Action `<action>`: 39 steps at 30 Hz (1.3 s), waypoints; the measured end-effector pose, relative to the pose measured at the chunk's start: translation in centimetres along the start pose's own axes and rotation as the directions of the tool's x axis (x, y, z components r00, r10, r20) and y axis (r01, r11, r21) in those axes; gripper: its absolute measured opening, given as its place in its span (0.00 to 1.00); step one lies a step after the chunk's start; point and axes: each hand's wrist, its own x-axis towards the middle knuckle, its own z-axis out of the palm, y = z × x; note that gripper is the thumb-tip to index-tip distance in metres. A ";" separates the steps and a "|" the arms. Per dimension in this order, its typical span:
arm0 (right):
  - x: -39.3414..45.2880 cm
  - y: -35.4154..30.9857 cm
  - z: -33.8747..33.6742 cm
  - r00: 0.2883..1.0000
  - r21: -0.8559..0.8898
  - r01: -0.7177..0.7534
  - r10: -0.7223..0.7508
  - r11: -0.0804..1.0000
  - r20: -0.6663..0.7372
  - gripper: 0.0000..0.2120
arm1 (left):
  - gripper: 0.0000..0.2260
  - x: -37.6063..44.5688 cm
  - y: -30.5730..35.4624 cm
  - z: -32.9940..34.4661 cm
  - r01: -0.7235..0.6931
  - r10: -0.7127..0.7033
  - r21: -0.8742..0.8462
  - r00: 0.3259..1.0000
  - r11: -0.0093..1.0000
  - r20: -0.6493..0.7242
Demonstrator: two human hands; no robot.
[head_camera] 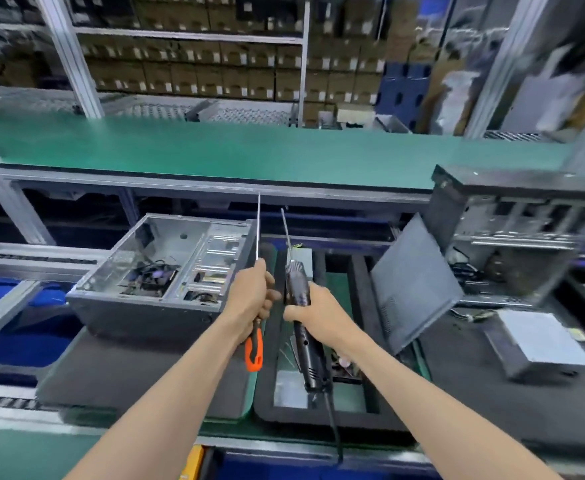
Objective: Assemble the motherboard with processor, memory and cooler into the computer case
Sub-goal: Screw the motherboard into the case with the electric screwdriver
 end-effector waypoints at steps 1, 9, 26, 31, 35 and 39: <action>-0.2 0.0 -0.8 1.000 0.002 -0.005 0.005 1.000 -0.024 0.14 | 0.21 -0.2 0.2 0.7 -0.007 0.007 -0.013 1.000 1.000 0.012; -1.8 0.9 -5.3 0.992 0.012 -0.035 0.036 0.999 -0.119 0.13 | 0.11 -1.7 1.9 5.4 -0.026 0.030 -0.072 0.997 0.997 0.068; -2.5 3.3 -7.2 0.991 0.026 -0.060 0.063 0.998 -0.119 0.11 | 0.18 -1.8 -0.1 8.7 -0.049 0.050 -0.016 0.997 0.999 0.062; -1.8 4.1 -7.4 0.991 0.035 -0.059 0.062 0.998 -0.120 0.10 | 0.17 -1.1 -0.7 9.5 -0.012 0.014 -0.030 0.999 0.999 0.053; -1.0 4.5 -7.3 0.991 0.037 -0.078 0.081 0.996 -0.106 0.13 | 0.16 -0.3 -1.2 10.0 0.009 -0.008 -0.039 0.999 0.999 0.040; -0.2 4.7 -7.2 0.992 0.020 -0.082 0.084 0.996 -0.090 0.13 | 0.17 0.6 -1.7 10.2 0.022 -0.021 -0.035 1.000 0.999 0.018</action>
